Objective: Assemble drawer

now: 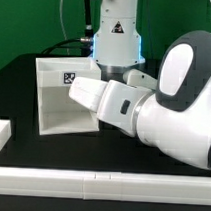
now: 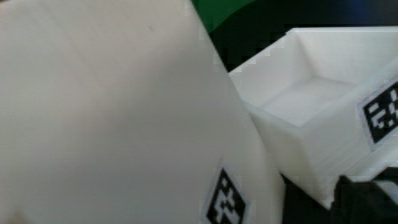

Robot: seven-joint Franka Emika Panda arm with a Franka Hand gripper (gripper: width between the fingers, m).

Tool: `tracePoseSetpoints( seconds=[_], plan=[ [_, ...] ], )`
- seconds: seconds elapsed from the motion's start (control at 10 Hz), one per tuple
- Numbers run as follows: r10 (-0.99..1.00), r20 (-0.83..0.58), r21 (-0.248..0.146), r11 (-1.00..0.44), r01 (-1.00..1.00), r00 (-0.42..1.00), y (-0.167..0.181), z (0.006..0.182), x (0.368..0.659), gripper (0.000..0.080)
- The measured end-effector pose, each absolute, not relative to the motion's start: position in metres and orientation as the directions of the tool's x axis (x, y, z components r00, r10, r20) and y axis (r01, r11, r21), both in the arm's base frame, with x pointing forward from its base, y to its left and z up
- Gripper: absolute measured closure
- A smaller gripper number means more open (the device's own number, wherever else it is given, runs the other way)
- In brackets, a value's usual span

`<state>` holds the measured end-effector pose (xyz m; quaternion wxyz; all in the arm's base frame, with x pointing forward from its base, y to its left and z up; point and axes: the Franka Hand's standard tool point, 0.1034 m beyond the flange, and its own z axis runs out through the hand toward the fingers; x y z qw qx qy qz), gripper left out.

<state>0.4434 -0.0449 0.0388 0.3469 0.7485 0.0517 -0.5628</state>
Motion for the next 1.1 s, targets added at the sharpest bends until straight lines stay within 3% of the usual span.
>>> tracePoseSetpoints(
  seconds=[0.3, 0.8, 1.0, 1.1],
  plan=[
    [-0.315, -0.879, 0.46, -0.758, 0.462, 0.358, -0.045, 0.041, 0.445, 0.015],
    [-0.278, -0.847, 0.468, -0.795, 0.386, 0.453, -0.052, 0.062, 0.496, 0.015],
    [-0.182, -0.771, 0.463, -0.818, 0.341, 0.61, -0.048, 0.095, 0.526, 0.015],
    [-0.129, -0.744, 0.442, -0.83, 0.339, 0.655, -0.049, 0.108, 0.532, 0.015]
  ],
)
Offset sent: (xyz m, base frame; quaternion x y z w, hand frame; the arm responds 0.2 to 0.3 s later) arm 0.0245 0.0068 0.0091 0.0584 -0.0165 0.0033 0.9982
